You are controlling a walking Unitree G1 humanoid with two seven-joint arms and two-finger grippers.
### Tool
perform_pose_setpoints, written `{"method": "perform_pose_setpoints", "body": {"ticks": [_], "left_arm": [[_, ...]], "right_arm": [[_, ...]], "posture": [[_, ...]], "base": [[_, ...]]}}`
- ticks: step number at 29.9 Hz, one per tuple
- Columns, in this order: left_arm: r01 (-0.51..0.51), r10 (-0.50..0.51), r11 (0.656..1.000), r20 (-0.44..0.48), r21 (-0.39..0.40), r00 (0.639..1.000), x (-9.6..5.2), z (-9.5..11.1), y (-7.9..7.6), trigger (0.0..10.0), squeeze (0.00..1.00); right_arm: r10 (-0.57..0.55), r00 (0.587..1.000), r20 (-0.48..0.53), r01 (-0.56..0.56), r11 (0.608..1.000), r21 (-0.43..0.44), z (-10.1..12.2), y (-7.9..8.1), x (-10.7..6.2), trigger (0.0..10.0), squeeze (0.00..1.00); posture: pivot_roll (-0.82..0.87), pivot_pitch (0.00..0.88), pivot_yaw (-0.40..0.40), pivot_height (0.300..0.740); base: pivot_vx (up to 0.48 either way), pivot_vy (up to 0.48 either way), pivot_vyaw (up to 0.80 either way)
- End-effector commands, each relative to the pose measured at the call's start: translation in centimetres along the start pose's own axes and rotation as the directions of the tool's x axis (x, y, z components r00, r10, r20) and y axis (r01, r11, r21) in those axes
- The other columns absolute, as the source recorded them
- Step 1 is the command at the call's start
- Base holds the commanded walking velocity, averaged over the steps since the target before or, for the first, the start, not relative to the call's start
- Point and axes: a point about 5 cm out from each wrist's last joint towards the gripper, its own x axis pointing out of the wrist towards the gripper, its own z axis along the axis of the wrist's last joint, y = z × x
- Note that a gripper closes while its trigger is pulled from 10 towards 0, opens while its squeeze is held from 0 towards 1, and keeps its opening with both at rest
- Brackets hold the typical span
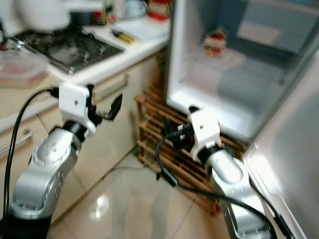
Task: Restocking fridge
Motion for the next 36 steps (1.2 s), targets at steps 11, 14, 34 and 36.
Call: {"method": "perform_pose_setpoints", "body": {"ticks": [11, 14, 34, 36], "left_arm": [[-0.011, 0.011, 0.999, -0.003, 0.037, 1.0, 0.18, 0.65, 0.24, 10.0, 0.0], [0.002, -0.002, 0.997, 0.007, 0.083, 1.0, 0.28, 0.68, 0.06, 10.0, 0.0], [0.037, -0.039, 0.998, 0.03, 0.051, 0.999, 0.11, 0.67, -0.44, 10.0, 0.0], [0.039, -0.041, 0.998, 0.036, 0.055, 0.999, 0.11, 0.79, -0.42, 10.0, 0.0]], "right_arm": [[-0.03, 0.999, -0.01, 0.031, 0.998, 0.05, -0.32, -0.35, -0.26, 10.0, 0.0], [-0.06, 0.998, -0.018, 0.061, 0.996, 0.066, -0.56, -0.52, -0.33, 10.0, 0.0], [-0.064, 0.998, -0.002, 0.064, 0.997, 0.045, -0.43, -0.35, -0.37, 10.0, 0.0], [-0.046, 0.999, 0.009, 0.045, 0.998, 0.043, -0.26, -0.19, -0.24, 10.0, 0.0]], "posture": [[0.0, 0.003, -0.014, 0.74], [0.0, 0.005, -0.012, 0.74], [0.02, 0.0, -0.003, 0.74], [0.02, 0.0, -0.008, 0.74]], "base": [[0.0, 0.24, 0.15], [0.0, 0.0, 0.0], [0.177, 0.0, 0.6], [0.302, 0.0, 0.8]]}}
